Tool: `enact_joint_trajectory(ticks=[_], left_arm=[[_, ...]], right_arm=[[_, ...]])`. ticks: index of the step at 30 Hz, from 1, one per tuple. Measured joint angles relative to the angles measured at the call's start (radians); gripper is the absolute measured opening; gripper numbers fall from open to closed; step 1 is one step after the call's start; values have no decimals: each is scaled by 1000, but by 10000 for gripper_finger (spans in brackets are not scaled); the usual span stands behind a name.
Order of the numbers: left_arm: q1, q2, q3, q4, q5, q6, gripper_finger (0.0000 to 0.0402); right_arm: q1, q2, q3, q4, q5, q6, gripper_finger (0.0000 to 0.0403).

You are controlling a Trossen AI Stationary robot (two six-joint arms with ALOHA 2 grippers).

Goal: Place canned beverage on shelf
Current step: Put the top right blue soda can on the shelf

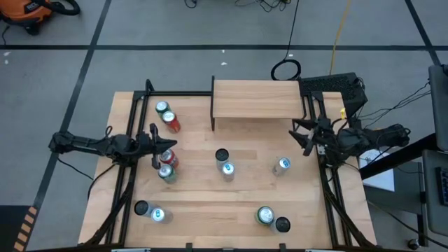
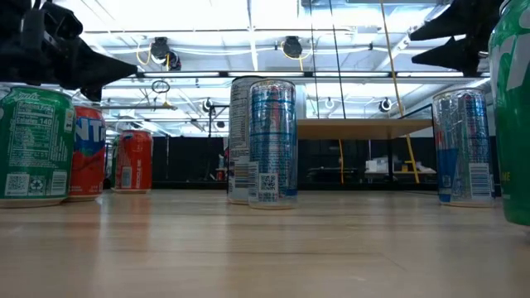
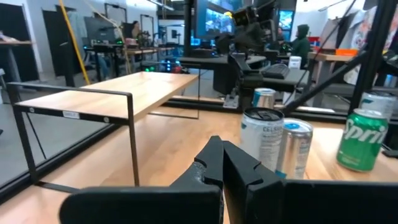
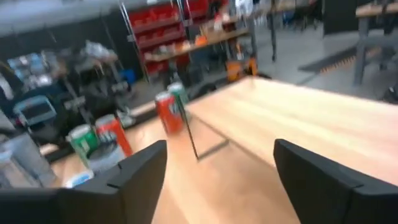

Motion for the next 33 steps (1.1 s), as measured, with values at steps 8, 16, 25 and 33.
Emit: enact_joint_trajectory(ticks=[8,16,25,33], left_arm=[[0,25,0,51,-46,-32,18],[1,49,16,60,-58,-107,119],[1,137,65,66,-73,-134,195],[1,231,76,238,-94,-126,194]], right_arm=[[0,79,34,-90,-70,52,300],[0,155,34,-91,-96,56,300],[0,164,34,-56,-26,-50,300],[0,164,35,-44,-20,-7,299]])
